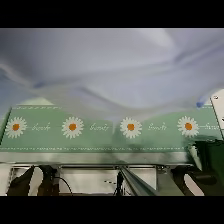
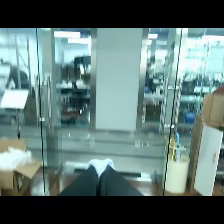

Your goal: Fold the shirts.

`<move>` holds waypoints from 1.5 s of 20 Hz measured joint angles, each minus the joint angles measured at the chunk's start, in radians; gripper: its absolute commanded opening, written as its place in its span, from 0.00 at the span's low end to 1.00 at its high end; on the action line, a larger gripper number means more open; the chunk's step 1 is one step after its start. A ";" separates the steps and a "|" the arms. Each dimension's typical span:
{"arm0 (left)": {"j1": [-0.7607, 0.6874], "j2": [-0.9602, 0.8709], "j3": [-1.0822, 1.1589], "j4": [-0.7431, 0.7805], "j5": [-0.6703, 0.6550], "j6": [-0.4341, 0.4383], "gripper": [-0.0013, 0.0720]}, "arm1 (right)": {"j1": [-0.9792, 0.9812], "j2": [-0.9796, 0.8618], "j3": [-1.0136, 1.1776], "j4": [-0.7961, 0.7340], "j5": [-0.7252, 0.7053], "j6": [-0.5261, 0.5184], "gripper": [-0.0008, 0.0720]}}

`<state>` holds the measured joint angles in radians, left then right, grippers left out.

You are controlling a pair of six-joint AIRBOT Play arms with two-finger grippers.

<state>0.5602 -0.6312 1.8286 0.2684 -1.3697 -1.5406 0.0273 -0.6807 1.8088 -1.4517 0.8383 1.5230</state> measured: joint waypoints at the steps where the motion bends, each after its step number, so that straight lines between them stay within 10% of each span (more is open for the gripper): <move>1: 0.001 0.009 0.008 -0.008 -0.010 -0.018 0.05 | 0.000 0.012 0.003 -0.004 -0.003 0.008 0.05; 14: 0.001 0.013 -0.576 0.204 -0.160 0.029 0.05 | 0.001 -0.528 0.029 0.008 0.272 -0.050 0.05; 20: -0.032 -0.101 -1.002 0.222 0.083 0.204 0.05 | 0.002 -0.876 0.029 0.207 0.182 -0.084 0.05; 30: -0.189 -0.522 -1.095 0.180 0.492 0.371 0.05 | 0.002 -1.075 0.029 0.297 0.055 -0.072 0.05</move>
<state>0.3714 -1.1530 0.7338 0.4484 -0.8776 -1.1694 0.0288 -1.7557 1.8381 -1.1549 0.8932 1.4513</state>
